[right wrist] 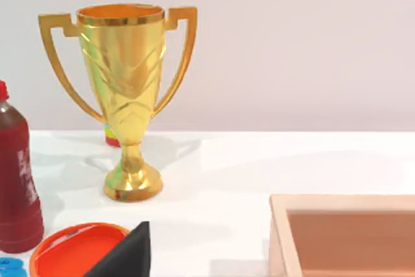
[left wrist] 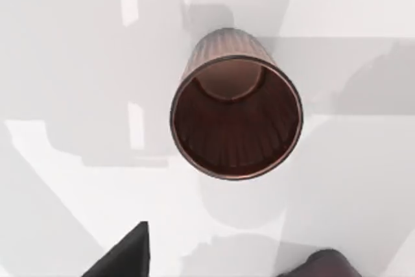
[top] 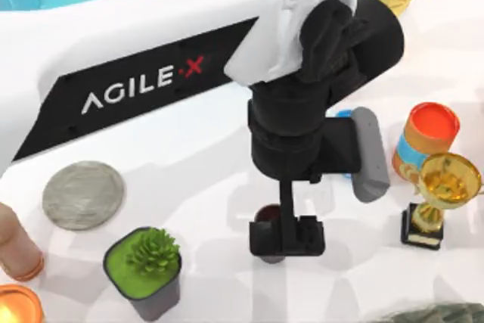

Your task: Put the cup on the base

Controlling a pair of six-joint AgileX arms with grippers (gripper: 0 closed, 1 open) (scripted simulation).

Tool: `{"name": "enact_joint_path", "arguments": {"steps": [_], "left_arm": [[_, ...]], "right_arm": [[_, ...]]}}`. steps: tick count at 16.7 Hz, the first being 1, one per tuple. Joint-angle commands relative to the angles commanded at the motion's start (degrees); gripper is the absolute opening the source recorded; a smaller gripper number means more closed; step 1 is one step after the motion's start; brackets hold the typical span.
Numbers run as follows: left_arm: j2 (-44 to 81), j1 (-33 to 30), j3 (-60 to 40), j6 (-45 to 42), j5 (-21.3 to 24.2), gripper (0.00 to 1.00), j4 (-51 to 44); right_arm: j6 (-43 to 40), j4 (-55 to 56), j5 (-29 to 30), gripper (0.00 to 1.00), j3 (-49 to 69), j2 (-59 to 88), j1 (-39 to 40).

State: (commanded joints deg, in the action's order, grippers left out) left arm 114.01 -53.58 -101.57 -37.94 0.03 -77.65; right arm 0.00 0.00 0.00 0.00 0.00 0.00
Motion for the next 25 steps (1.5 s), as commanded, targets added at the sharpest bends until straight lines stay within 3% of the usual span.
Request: {"name": "enact_joint_path", "arguments": {"steps": [6, 14, 19, 25], "left_arm": [[0.0, 0.19, 1.1, -0.02, 0.0, 1.0, 1.05], [3.2, 0.22, 16.13, -0.2, 0.02, 1.0, 19.7], [3.67, 0.19, 17.7, -0.24, 0.03, 1.0, 21.37], [3.67, 0.19, 17.7, -0.24, 0.03, 0.55, 21.37]], "right_arm": [[0.0, 0.0, 0.0, 1.0, 0.0, 0.0, 0.0], [0.0, 0.0, 0.0, 1.0, 0.0, 0.0, 0.0], [0.0, 0.0, 0.0, 1.0, 0.0, 0.0, 0.0], [0.0, 0.0, 0.0, 1.0, 0.0, 0.0, 0.0]]}}
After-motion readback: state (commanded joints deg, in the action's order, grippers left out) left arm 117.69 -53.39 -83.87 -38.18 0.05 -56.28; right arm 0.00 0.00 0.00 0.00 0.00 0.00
